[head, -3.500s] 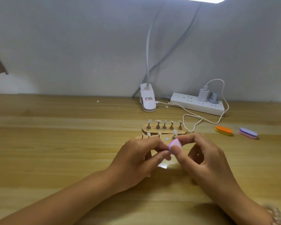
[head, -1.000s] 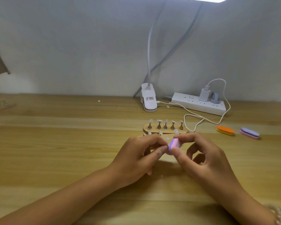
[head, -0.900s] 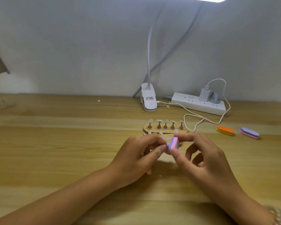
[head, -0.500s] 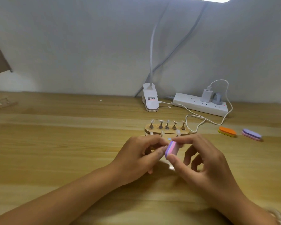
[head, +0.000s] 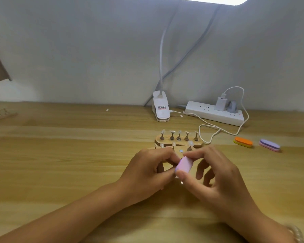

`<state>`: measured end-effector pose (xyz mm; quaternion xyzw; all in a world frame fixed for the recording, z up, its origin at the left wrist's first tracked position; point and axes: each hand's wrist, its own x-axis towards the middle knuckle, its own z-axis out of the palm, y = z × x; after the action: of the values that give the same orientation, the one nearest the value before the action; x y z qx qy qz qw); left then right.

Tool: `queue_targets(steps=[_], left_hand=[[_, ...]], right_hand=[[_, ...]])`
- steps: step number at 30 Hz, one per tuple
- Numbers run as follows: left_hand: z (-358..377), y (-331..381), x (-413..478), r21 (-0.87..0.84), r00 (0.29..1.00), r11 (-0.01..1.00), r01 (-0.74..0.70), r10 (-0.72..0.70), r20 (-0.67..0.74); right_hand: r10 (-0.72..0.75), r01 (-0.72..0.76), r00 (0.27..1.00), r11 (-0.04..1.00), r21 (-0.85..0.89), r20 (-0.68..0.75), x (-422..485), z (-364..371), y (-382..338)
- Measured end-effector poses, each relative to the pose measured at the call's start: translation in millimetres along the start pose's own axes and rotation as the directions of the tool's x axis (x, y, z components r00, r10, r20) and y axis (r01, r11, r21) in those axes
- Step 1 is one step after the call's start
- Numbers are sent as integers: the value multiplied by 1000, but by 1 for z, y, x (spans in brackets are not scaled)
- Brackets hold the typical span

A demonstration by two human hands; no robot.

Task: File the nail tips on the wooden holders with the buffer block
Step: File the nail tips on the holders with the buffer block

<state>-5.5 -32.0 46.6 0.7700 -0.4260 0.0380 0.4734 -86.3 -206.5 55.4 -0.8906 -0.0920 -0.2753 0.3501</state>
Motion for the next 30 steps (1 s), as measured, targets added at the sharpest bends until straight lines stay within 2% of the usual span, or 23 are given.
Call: queue_targets(steps=[4,8,12,16,20,24,28,30], left_hand=[[2,0,-1,19,999,1000,-4,5,-38],[0,-1,-1,-12,999,1000,-2,1,-51],[1,1,-1,-5,998,999,-31,31,-58],[-1,2,-1,-15,999,999,-33,32,-38],[-1,2,-1,-56,1000,998,-1,-1,-31],[-1,4,0,-78,1000,997,-4,2,-27],[-1,3,-1,-83,1000,996,17,-17,2],[-2,2,-1,-79,1000,997,18,-18,10]], right_hand=[[112,-104,990,991,88,-81,3,-5,4],[-23,23,1000,1000,11,-5,0,-1,-4],[131,-117,989,980,163,-73,3,-5,3],[12,-8,999,996,88,-44,1,-2,-4],[138,-121,986,978,171,-96,4,-5,1],[-18,19,1000,1000,21,-16,0,-1,-5],[52,-46,991,998,54,-120,4,-6,-2],[-28,28,997,1000,-7,-71,2,-2,-3]])
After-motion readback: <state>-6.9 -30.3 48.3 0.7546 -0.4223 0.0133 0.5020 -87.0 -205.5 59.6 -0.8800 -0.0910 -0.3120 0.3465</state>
